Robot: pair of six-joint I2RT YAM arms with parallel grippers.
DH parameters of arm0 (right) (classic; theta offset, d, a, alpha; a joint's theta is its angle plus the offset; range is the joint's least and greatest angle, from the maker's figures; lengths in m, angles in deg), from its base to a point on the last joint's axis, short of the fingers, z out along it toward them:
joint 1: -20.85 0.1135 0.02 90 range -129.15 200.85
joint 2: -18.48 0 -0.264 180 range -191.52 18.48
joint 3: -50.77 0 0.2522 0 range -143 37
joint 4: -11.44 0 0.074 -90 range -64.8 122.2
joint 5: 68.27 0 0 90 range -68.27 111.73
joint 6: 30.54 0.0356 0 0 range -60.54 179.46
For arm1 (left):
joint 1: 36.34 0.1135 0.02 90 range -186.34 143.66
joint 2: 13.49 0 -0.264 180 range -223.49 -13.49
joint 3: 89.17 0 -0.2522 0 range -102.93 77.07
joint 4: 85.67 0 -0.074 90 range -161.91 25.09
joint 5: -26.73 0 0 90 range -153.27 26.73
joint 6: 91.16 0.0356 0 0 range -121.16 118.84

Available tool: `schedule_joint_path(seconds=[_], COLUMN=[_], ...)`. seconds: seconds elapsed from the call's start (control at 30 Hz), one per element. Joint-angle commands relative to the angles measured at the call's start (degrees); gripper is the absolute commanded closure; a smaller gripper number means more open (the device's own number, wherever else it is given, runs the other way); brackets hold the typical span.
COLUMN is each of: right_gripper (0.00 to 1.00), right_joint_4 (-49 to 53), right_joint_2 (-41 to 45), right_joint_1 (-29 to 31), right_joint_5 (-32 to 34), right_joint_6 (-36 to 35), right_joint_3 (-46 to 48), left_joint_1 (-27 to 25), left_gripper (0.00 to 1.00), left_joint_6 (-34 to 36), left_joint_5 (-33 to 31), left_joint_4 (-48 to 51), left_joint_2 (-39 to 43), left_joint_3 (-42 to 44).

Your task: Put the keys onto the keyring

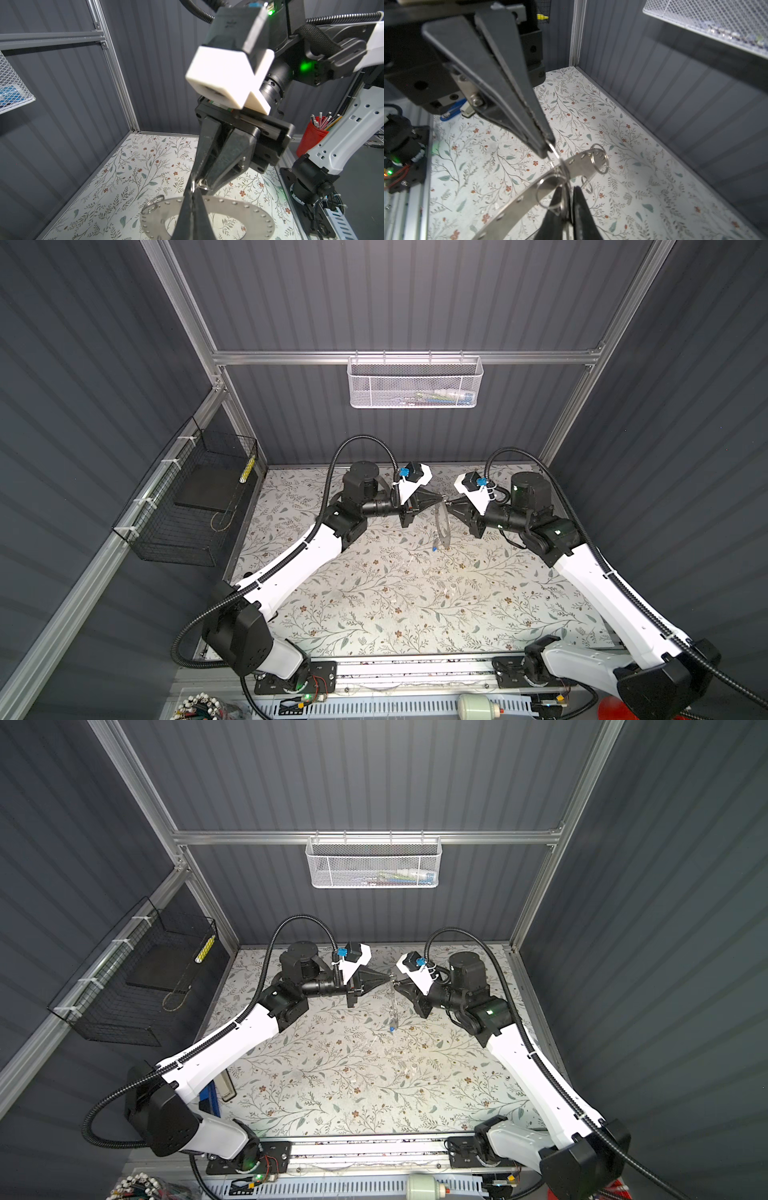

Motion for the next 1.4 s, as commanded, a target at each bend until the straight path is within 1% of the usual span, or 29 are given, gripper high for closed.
schedule_joint_path(seconds=[0.0,0.07,0.17,0.47,0.67,0.8,1.03,1.1,1.17,1.23,1.27,1.37], right_gripper=[0.98,1.00,1.00,1.00,1.00,1.00,1.00,1.00,0.92,0.90,0.88,0.71], right_joint_4=[-0.6,-0.3,-0.2,0.5,1.1,1.2,3.7,4.2,4.2,4.2,4.2,4.1], right_joint_2=[-0.2,-0.3,-0.8,-3.3,-4.1,-4.9,-6.2,-6.1,-5.2,-3.8,-3.1,-1.1], right_joint_1=[0.4,0.8,1.0,1.3,2.0,2.6,3.5,3.5,3.3,3.2,3.1,2.7], right_joint_5=[-1.1,-1.0,-1.2,-3.6,-3.2,-3.3,-3.2,-1.8,0.2,0.9,1.2,1.7], right_joint_6=[-0.7,-1.0,-1.2,-0.2,-0.6,-0.8,-2.9,-3.6,-4.0,-4.9,-5.1,-5.5], right_joint_3=[-0.5,-0.7,-1.4,-3.2,-4.9,-5.9,-7.9,-7.6,-6.4,-5.0,-4.2,-2.3], left_joint_1=[-0.2,-0.3,-0.5,-1.2,-1.6,-1.8,-1.9,-1.8,-1.9,-1.7,-1.5,-1.0], left_gripper=[1.00,1.00,1.00,1.00,1.00,1.00,1.00,1.00,1.00,1.00,1.00,1.00], left_joint_6=[-3.1,-4.5,-6.5,-7.7,-8.2,-9.4,-9.0,-7.8,-6.3,-5.0,-4.6,-4.6], left_joint_5=[-1.4,-2.2,-3.0,-4.2,-5.0,-5.6,-5.6,-5.3,-5.2,-5.0,-4.6,-2.9], left_joint_4=[-4.7,-6.8,-9.7,-12.7,-13.8,-16.2,-16.2,-14.9,-13.4,-11.7,-11.3,-11.4], left_joint_2=[2.0,2.2,2.3,3.0,3.3,3.2,3.5,3.8,4.2,4.6,4.7,4.6], left_joint_3=[1.6,2.6,4.0,5.0,6.1,7.2,8.1,7.8,7.5,7.2,7.2,6.8])
